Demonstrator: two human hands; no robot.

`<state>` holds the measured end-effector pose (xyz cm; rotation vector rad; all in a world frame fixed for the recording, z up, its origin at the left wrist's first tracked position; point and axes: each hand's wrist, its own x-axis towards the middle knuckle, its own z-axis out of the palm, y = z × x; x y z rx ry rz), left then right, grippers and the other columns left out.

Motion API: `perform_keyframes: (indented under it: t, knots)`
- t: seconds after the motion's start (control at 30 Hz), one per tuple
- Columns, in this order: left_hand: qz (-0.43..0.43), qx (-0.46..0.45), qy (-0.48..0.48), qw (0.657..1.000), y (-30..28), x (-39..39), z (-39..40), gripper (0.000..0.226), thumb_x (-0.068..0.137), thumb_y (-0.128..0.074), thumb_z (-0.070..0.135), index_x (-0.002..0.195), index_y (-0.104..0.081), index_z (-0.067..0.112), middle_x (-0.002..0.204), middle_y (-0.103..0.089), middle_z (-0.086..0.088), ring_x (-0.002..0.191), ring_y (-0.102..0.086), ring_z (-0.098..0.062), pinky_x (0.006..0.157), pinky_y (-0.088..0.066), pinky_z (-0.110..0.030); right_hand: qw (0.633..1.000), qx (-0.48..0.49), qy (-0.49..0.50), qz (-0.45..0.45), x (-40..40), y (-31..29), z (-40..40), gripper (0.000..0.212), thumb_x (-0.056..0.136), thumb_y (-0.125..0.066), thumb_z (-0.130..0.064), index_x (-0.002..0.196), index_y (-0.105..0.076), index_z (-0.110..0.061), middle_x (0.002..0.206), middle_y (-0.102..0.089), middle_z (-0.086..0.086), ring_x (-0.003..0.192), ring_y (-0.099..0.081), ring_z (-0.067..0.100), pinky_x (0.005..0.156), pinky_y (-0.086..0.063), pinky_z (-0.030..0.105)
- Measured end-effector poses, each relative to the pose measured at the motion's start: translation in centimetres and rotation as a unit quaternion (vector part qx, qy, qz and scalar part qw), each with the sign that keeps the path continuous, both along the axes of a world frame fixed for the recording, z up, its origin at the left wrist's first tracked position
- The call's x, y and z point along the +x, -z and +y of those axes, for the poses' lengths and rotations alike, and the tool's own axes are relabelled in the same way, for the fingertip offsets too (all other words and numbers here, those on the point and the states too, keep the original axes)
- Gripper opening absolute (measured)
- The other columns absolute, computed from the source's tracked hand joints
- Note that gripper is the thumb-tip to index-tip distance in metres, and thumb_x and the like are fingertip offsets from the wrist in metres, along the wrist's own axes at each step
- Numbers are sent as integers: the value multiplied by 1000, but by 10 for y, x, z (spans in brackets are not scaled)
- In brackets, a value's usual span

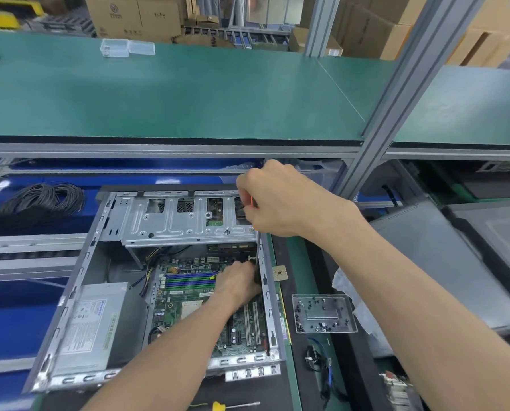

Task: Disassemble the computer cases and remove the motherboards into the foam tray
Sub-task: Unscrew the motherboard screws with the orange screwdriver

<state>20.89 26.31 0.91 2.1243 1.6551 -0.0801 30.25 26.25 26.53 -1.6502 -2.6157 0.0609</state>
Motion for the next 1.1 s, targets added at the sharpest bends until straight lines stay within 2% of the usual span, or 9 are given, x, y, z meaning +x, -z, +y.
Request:
perform_keyframes:
  t: [0.13,0.3,0.43,0.53,0.6,0.7,0.87,1.03,1.1]
  knots:
    - [-3,-14,-15,1000,-1,1,-1,26,91,-60,29,108,-59,10,106,-61,-12,98,-61,-34,71,-41,-37,993,-92,-60,51,2,-6,-3,30,68,-59,-9,94,-59,-24,85,-55,-4,74,-52,14,59,-40,30]
    - [-5,-13,-7,1000,-2,1,-1,30,92,-61,38,106,-59,11,104,-64,-11,95,-62,-33,70,-42,-38,997,53,51,-24,2,2,-4,33,93,-56,-50,97,-52,-18,70,-28,-2,73,-40,30,66,-34,38]
    - [-5,-11,4,1000,0,0,-2,31,91,-62,41,100,-58,11,102,-64,-11,90,-61,-33,68,-42,-38,999,31,-5,3,-2,4,-3,6,88,-57,-18,92,-54,-14,75,-39,1,76,-47,33,62,-40,37]
    - [0,-10,5,1000,-1,-2,-1,27,91,-62,38,95,-55,12,103,-65,-12,85,-59,-32,67,-41,-38,996,-44,-68,34,0,2,-3,29,72,-59,-8,97,-60,-21,84,-47,-8,78,-49,18,57,-37,30]
    - [1,-10,10,1000,-1,-1,0,26,90,-62,37,95,-55,12,103,-64,-13,91,-62,-34,68,-42,-38,995,-51,-65,60,0,3,-4,31,69,-62,-13,99,-58,-22,88,-46,-9,78,-52,18,60,-44,31]
    - [-5,-7,15,1000,1,-1,1,26,91,-63,36,85,-48,16,94,-63,-11,79,-55,-31,66,-41,-38,998,11,-21,53,3,10,-1,22,83,-60,-24,102,-52,-16,94,-55,4,87,-56,34,75,-53,46]
    - [-24,-7,28,999,2,-4,5,41,88,-67,34,66,-36,18,69,-41,-1,63,-47,-25,59,-40,-36,994,47,-24,95,6,15,4,24,90,-58,-23,109,-46,-15,85,-57,5,82,-55,37,70,-53,47]
    - [-67,-75,63,993,-2,-18,5,32,82,-79,34,69,-56,16,74,-61,-3,66,-63,-19,60,-54,-29,981,140,-10,137,7,4,5,26,83,-56,-22,105,-42,-17,73,-55,4,70,-53,37,62,-51,44]
    - [-78,-101,66,990,-8,-33,4,30,82,-78,32,67,-60,14,61,-59,4,52,-57,-8,48,-48,-22,974,166,-4,158,7,-4,7,25,81,-56,-21,102,-42,-16,68,-52,2,65,-51,36,60,-51,42]
